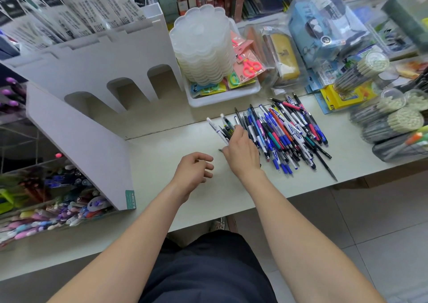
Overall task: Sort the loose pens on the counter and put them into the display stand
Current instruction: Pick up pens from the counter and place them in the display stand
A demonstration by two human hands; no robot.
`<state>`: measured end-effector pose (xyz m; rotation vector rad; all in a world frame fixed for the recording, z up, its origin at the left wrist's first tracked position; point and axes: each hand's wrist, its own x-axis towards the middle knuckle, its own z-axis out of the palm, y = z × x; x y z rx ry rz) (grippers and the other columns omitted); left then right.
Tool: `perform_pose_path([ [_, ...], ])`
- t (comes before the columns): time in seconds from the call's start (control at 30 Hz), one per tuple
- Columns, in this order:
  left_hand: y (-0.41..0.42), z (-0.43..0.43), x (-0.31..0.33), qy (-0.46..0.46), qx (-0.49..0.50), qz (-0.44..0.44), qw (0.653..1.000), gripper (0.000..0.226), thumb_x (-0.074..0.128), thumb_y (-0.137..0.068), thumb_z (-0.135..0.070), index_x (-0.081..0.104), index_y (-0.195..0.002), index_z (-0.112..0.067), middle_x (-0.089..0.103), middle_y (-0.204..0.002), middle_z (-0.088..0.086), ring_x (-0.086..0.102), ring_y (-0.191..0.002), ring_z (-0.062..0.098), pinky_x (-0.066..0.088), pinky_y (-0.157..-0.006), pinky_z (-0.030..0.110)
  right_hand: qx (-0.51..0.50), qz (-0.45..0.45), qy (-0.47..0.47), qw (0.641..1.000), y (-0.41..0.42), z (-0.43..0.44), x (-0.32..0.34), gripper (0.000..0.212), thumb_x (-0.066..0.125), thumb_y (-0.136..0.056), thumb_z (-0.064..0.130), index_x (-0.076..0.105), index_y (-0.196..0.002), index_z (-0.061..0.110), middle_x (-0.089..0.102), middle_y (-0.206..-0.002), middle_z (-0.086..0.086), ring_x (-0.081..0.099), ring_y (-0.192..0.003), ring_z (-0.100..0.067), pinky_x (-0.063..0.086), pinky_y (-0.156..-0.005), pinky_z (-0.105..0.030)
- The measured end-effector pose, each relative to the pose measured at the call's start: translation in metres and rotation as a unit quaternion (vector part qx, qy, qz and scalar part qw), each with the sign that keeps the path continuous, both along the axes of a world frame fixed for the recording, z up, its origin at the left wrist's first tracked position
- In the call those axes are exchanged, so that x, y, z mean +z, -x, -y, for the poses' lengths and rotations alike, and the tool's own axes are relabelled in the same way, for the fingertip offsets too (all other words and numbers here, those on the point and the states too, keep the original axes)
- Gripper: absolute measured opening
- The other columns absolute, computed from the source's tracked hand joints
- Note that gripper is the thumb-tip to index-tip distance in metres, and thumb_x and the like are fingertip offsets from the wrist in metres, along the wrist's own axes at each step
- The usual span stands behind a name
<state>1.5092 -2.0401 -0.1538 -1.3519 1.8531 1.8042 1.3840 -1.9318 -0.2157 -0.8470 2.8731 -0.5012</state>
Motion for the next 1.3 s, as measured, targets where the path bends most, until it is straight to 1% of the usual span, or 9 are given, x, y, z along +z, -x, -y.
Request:
perform_pose_path([
  [0.17,0.009,0.003,0.029,-0.171,0.079,-0.024,0.982,0.043,0.042,-0.111,-0.041,0.072,-0.120,-0.011,0.078,-0.113,0.013,0.076,-0.105,0.030,0.060,-0.099,0.052,-0.075,0.214,0.288,0.930,-0.017,0.014,0.081,0.041,0.071,-0.082,0.020,0.048,-0.116,0.017,0.060,-0.088,0.000,0.059,-0.078,-0.021,0.048,-0.064,-0.033],
  [0.27,0.013,0.005,0.047,-0.304,0.126,-0.030,0.944,0.060,0.041,-0.109,-0.058,0.068,-0.127,-0.008,0.077,-0.096,0.014,0.076,-0.092,0.036,0.057,-0.100,0.061,-0.103,0.271,0.395,0.872,-0.034,0.022,0.122,0.039,0.068,-0.083,0.010,0.055,-0.118,0.021,0.069,-0.093,0.004,0.067,-0.082,-0.013,0.056,-0.073,-0.027],
  [0.47,0.006,-0.001,0.080,-0.375,0.184,-0.113,0.901,0.046,0.034,-0.109,-0.017,0.065,-0.142,-0.006,0.076,-0.109,0.012,0.074,-0.091,0.024,0.062,-0.075,0.037,-0.103,0.358,0.527,0.764,-0.052,0.029,0.158,0.042,0.071,-0.086,-0.005,0.068,-0.111,0.027,0.074,-0.092,-0.002,0.070,-0.081,-0.009,0.057,-0.076,-0.021],
  [0.7,-0.006,0.020,0.099,-0.408,0.178,-0.167,0.880,0.058,0.039,-0.103,-0.035,0.057,-0.148,-0.001,0.067,-0.137,0.022,0.070,-0.108,0.038,0.059,-0.092,0.049,-0.102,0.359,0.514,0.772,-0.056,0.036,0.173,0.022,0.084,-0.083,0.004,0.070,-0.095,0.016,0.073,-0.076,0.002,0.071,-0.072,-0.015,0.058,-0.071,-0.030],
  [0.83,-0.027,0.028,0.108,-0.337,0.108,-0.235,0.905,0.060,0.045,-0.085,-0.029,0.062,-0.137,-0.005,0.066,-0.107,0.016,0.064,-0.087,0.029,0.052,-0.089,0.047,-0.047,0.331,0.497,0.801,-0.061,0.039,0.186,0.016,0.079,-0.089,0.002,0.070,-0.103,0.004,0.078,-0.080,-0.004,0.078,-0.074,-0.010,0.057,-0.067,-0.019],
  [0.97,-0.047,0.040,0.127,-0.176,0.004,-0.279,0.944,0.043,0.050,-0.075,-0.019,0.074,-0.109,-0.009,0.065,-0.087,0.008,0.055,-0.078,0.019,0.045,-0.076,0.035,-0.004,0.375,0.467,0.801,-0.071,0.049,0.193,0.017,0.080,-0.090,0.014,0.072,-0.103,0.006,0.079,-0.092,-0.013,0.080,-0.091,-0.022,0.066,-0.084,-0.044],
  [1.03,-0.056,0.047,0.133,-0.139,-0.070,-0.295,0.943,0.052,0.054,-0.078,-0.009,0.070,-0.126,-0.018,0.064,-0.091,0.005,0.056,-0.082,0.019,0.047,-0.072,0.032,0.023,0.367,0.439,0.820,-0.078,0.055,0.196,0.014,0.082,-0.090,0.017,0.072,-0.099,0.012,0.077,-0.087,-0.006,0.076,-0.086,-0.017,0.064,-0.084,-0.043],
  [1.17,-0.072,0.058,0.138,-0.102,-0.108,-0.301,0.942,0.071,0.067,-0.083,-0.005,0.053,-0.148,-0.030,0.071,-0.106,0.006,0.065,-0.093,0.019,0.051,-0.075,0.035,0.034,0.438,0.449,0.778,-0.095,0.067,0.203,0.007,0.078,-0.088,0.014,0.072,-0.090,0.017,0.070,-0.081,-0.002,0.069,-0.079,-0.018,0.061,-0.076,-0.039],
  [1.3,-0.091,0.067,0.146,-0.078,-0.109,-0.300,0.944,0.037,0.067,-0.085,-0.006,0.068,-0.118,-0.022,0.062,-0.082,0.002,0.057,-0.077,0.015,0.047,-0.067,0.027,0.037,0.487,0.442,0.752,-0.117,0.080,0.209,0.014,0.078,-0.080,0.020,0.073,-0.094,0.019,0.069,-0.083,-0.004,0.069,-0.081,-0.019,0.061,-0.079,-0.043],
])
